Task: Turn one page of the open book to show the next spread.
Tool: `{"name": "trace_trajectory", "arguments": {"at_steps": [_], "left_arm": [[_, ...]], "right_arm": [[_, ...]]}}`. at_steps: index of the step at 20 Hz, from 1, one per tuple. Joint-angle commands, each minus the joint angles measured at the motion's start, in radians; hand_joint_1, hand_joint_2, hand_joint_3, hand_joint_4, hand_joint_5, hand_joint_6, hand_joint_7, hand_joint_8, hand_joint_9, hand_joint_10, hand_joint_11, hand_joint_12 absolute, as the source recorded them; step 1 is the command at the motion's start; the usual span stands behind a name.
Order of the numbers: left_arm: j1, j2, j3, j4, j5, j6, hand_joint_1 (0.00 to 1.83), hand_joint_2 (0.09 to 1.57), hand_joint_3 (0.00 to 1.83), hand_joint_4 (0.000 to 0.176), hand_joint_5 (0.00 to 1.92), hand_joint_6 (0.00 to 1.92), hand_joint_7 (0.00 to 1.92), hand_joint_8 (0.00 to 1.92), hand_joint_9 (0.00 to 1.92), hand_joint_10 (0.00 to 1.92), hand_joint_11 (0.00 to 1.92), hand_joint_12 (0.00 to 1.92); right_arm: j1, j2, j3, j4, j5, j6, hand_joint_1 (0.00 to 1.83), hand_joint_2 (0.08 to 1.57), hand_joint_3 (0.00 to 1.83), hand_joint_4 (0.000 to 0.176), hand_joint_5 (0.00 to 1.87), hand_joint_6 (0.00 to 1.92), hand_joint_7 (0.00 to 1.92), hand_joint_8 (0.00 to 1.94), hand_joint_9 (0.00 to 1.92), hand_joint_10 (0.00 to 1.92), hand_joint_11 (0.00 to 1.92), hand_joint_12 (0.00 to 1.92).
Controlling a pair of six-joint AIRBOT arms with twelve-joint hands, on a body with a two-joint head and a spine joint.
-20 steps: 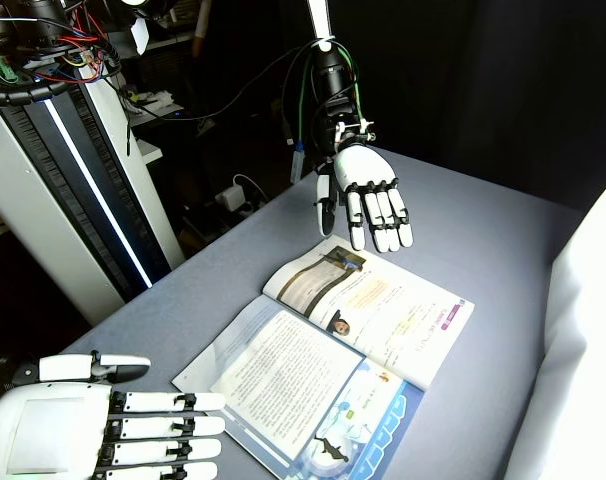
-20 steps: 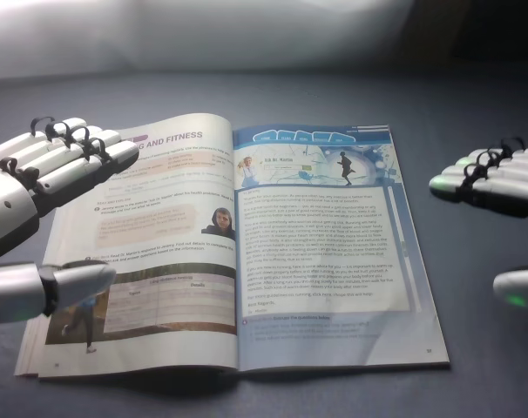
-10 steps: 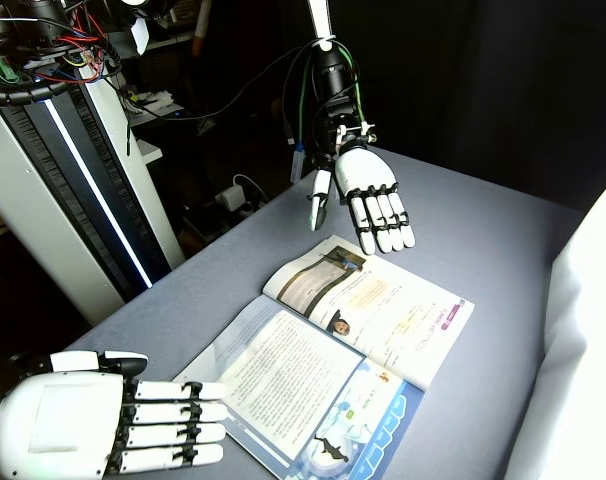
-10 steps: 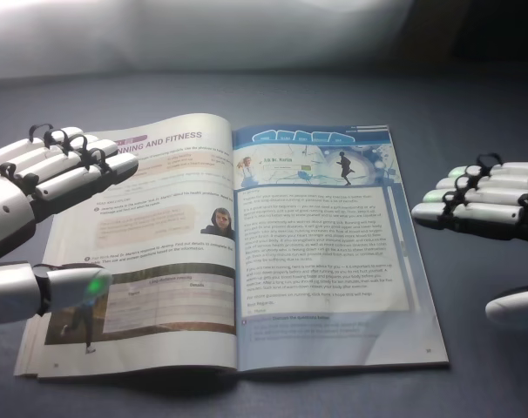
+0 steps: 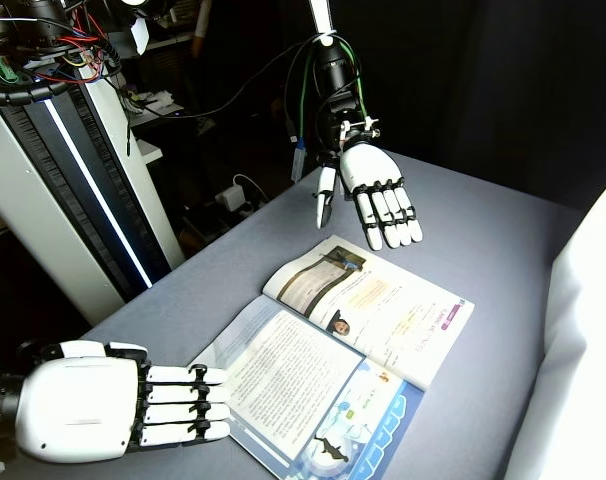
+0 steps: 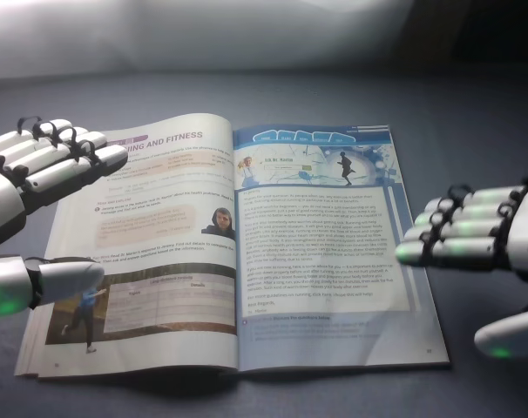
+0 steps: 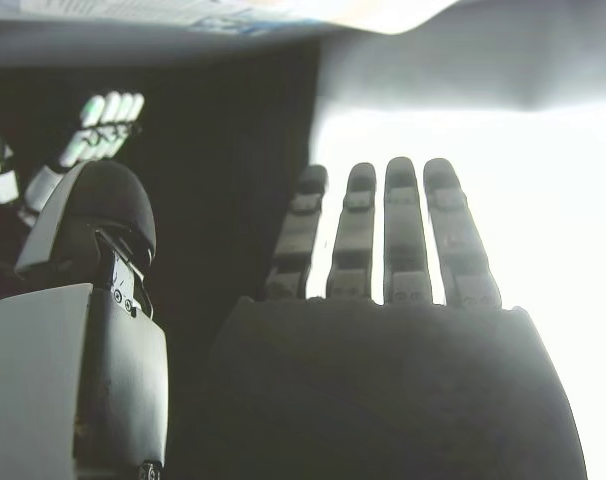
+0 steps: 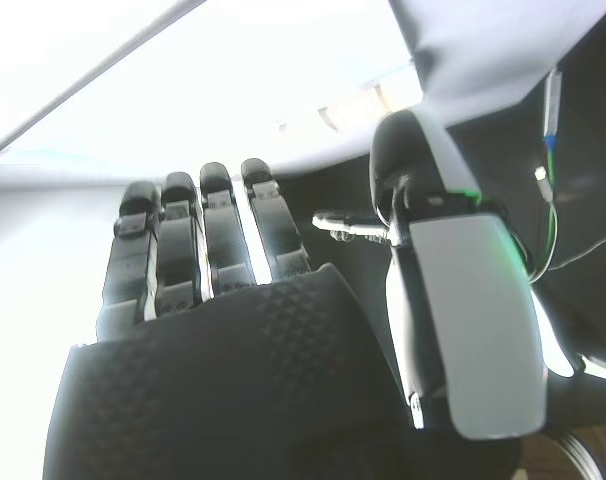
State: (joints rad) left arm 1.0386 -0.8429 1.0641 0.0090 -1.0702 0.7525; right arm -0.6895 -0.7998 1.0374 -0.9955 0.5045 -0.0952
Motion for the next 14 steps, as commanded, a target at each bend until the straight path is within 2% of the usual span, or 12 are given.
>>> {"name": "trace_trajectory", "arguments": {"at_steps": [1, 2, 3, 4, 5, 6, 7, 8, 14], "left_arm": [[-0.005, 0.016, -0.003, -0.027, -0.127, 0.002, 0.12, 1.25, 0.01, 0.037, 0.00, 0.00, 0.00, 0.00, 0.00, 0.00, 0.00, 0.00], [-0.005, 0.018, -0.004, -0.028, -0.128, 0.003, 0.13, 1.24, 0.00, 0.059, 0.00, 0.00, 0.00, 0.00, 0.00, 0.00, 0.00, 0.00], [-0.005, 0.021, -0.005, -0.030, -0.129, 0.006, 0.17, 1.25, 0.00, 0.043, 0.00, 0.00, 0.00, 0.00, 0.00, 0.00, 0.00, 0.00], [-0.005, 0.025, -0.006, -0.032, -0.129, 0.009, 0.16, 1.24, 0.00, 0.041, 0.00, 0.00, 0.00, 0.00, 0.00, 0.00, 0.00, 0.00], [-0.005, 0.028, -0.007, -0.033, -0.130, 0.011, 0.14, 1.25, 0.01, 0.031, 0.00, 0.00, 0.00, 0.00, 0.00, 0.00, 0.00, 0.00], [-0.005, 0.030, -0.008, -0.033, -0.130, 0.012, 0.19, 1.25, 0.00, 0.039, 0.00, 0.00, 0.00, 0.00, 0.00, 0.00, 0.00, 0.00], [-0.004, 0.032, -0.009, -0.035, -0.132, 0.014, 0.20, 1.24, 0.00, 0.008, 0.00, 0.00, 0.00, 0.00, 0.00, 0.00, 0.00, 0.00], [-0.003, 0.032, -0.009, -0.036, -0.134, 0.014, 0.18, 1.23, 0.00, 0.000, 0.00, 0.00, 0.00, 0.00, 0.00, 0.00, 0.00, 0.00], [0.001, 0.038, -0.012, -0.043, -0.145, 0.019, 0.19, 1.22, 0.00, 0.000, 0.00, 0.00, 0.00, 0.00, 0.00, 0.00, 0.00, 0.00]], "right_arm": [[0.017, 0.000, 0.006, 0.005, 0.050, 0.026, 0.01, 1.26, 0.01, 0.000, 0.00, 0.00, 0.00, 0.00, 0.00, 0.00, 0.00, 0.00], [0.019, -0.003, 0.007, -0.010, 0.047, 0.037, 0.00, 1.26, 0.01, 0.000, 0.00, 0.00, 0.00, 0.00, 0.00, 0.00, 0.00, 0.00], [0.019, -0.011, 0.011, -0.037, 0.044, 0.062, 0.00, 1.26, 0.00, 0.000, 0.00, 0.00, 0.00, 0.00, 0.00, 0.00, 0.00, 0.00], [0.019, -0.018, 0.016, -0.055, 0.044, 0.080, 0.01, 1.26, 0.00, 0.000, 0.01, 0.01, 0.00, 0.00, 0.01, 0.00, 0.04, 0.02], [0.019, -0.023, 0.018, -0.070, 0.043, 0.094, 0.00, 1.26, 0.00, 0.000, 0.03, 0.01, 0.00, 0.00, 0.00, 0.00, 0.05, 0.03], [0.019, -0.029, 0.021, -0.089, 0.042, 0.111, 0.00, 1.26, 0.00, 0.000, 0.06, 0.02, 0.00, 0.00, 0.00, 0.00, 0.04, 0.03], [0.019, -0.036, 0.026, -0.110, 0.041, 0.129, 0.01, 1.25, 0.00, 0.000, 0.08, 0.02, 0.01, 0.00, 0.00, 0.00, 0.03, 0.03], [0.019, -0.041, 0.029, -0.122, 0.039, 0.141, 0.00, 1.24, 0.00, 0.000, 0.08, 0.02, 0.00, 0.00, 0.00, 0.00, 0.03, 0.03], [0.019, -0.076, 0.050, -0.217, 0.030, 0.226, 0.00, 1.26, 0.00, 0.000, 0.07, 0.01, 0.00, 0.00, 0.00, 0.00, 0.00, 0.03]]}}
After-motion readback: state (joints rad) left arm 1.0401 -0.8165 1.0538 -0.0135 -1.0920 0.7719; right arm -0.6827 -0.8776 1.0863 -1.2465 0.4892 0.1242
